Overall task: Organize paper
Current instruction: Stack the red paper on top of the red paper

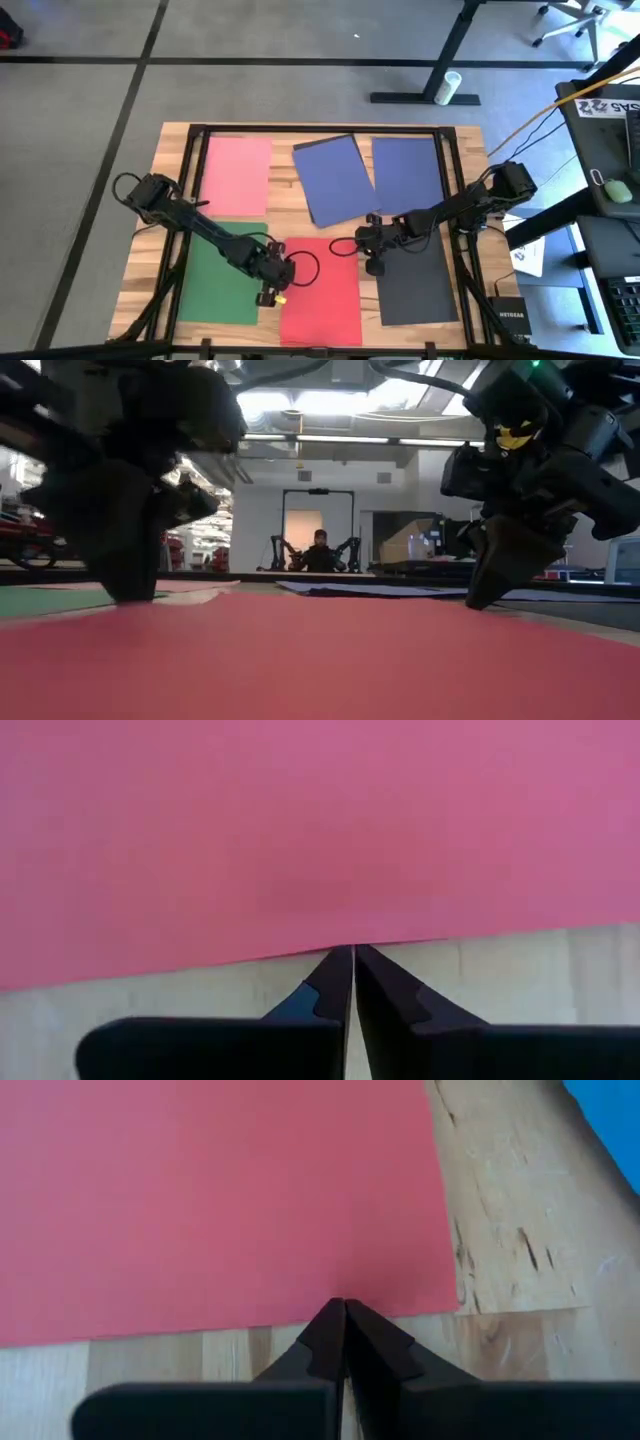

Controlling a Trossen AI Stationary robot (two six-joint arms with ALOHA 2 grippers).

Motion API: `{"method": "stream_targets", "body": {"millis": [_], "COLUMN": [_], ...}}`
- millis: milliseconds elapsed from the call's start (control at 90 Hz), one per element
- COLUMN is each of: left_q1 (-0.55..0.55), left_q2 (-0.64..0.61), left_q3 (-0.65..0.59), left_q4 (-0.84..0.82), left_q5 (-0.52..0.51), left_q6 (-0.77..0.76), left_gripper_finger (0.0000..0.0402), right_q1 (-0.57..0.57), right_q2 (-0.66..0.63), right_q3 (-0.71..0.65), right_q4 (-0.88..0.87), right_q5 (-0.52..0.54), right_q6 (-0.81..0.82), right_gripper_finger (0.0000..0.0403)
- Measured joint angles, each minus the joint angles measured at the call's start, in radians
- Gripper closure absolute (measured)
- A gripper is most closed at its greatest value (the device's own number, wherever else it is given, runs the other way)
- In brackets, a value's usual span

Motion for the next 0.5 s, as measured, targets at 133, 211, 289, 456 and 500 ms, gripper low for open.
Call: {"method": "stream_targets", "body": {"millis": [133, 211, 289, 456, 500], "left_q1": [-0.002, 0.001, 0.009, 0.014, 0.017], "left_q2": [-0.023, -0.043, -0.063, -0.093, -0.098], "left_q3": [0.001, 0.002, 0.002, 0.002, 0.002], "left_q4": [-0.015, -0.027, -0.057, -0.100, -0.108], "left_q5": [-0.005, -0.034, -0.049, -0.089, -0.129], "left_q6": [0.006, 0.018, 0.017, 0.033, 0.044], "left_gripper_finger": [0.0402, 0.0402, 0.0402, 0.0401, 0.0401], "right_q1": [0.000, 0.000, 0.000, 0.000, 0.000], "right_q2": [0.000, 0.000, 0.000, -0.001, -0.001], "right_q3": [0.049, 0.071, 0.093, 0.105, 0.105], "right_q4": [-0.057, -0.078, -0.099, -0.118, -0.118], "right_q5": [0.001, 0.000, 0.000, 0.003, 0.014], "right_q6": [-0.021, -0.036, -0.049, -0.068, -0.071], "right_gripper_finger": [0.0402, 0.0402, 0.0402, 0.0402, 0.0402]}}
